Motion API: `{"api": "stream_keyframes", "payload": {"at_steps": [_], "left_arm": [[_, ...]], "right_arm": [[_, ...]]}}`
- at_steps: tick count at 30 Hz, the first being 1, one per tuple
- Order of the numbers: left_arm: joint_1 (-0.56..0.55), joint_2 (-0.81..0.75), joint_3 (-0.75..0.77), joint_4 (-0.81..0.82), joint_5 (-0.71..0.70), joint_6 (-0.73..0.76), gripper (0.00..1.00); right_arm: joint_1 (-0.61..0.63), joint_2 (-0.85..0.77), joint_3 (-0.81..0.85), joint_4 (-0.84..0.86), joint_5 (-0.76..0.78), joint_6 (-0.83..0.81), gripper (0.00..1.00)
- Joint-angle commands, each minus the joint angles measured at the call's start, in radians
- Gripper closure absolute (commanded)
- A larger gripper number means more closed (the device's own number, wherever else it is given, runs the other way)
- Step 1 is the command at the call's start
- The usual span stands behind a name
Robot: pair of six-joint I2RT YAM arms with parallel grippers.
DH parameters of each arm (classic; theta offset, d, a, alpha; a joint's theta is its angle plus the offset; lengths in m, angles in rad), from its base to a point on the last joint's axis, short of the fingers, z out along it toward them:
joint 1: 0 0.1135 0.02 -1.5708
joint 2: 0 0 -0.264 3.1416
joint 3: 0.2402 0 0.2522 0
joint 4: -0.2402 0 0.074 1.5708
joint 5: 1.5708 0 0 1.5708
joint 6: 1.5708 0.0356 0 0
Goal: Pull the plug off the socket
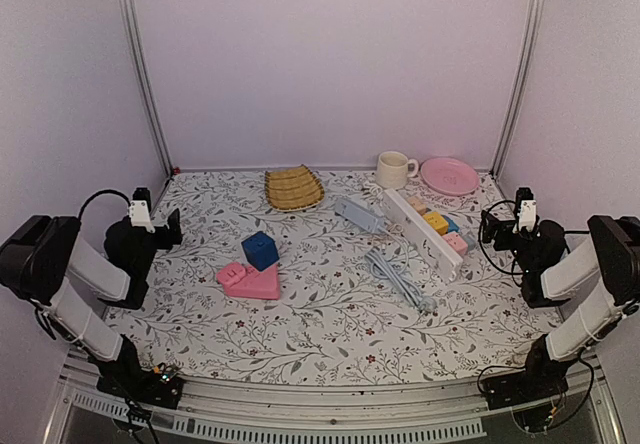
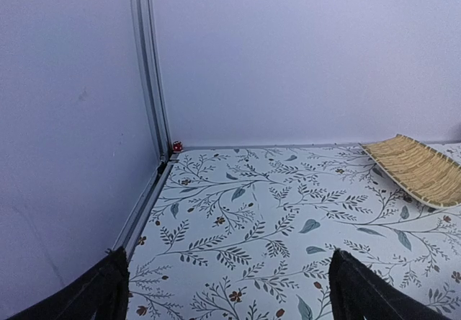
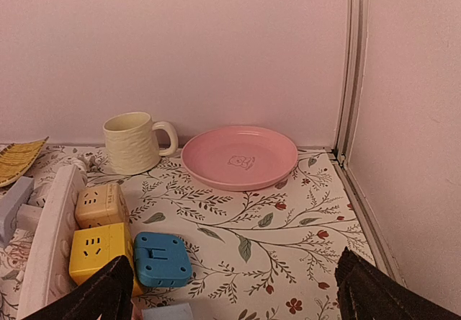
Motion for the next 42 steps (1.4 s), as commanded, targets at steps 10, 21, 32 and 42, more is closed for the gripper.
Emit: {"api": "stream_keyframes", "payload": {"at_steps": [10,21,32,42], "left_arm": [[-0.072,-0.359,0.331,-0.756,0.059,-0.173,0.03],[-0.042,-0.57,0.558,-1.171,0.313,-0.379,0.03],[-0.034,-0.626,0.479,-1.182,0.3,-0.596,0.03],[-0.429,-0.514,0.411,-1.253,0.162,-0.54,0.07]], "right_arm": [[0.006,-0.03,0.005,0.009,0.054,0.008,0.01],[0.016,-0.487,0.363,-0.936,-0.153,0.313,0.01],[-0.014,-0.545,0.42,-1.172,-0.294,0.581,0.01],[0.305,-0.525,0.42,-1.314,-0.018,0.544,0.01]]}}
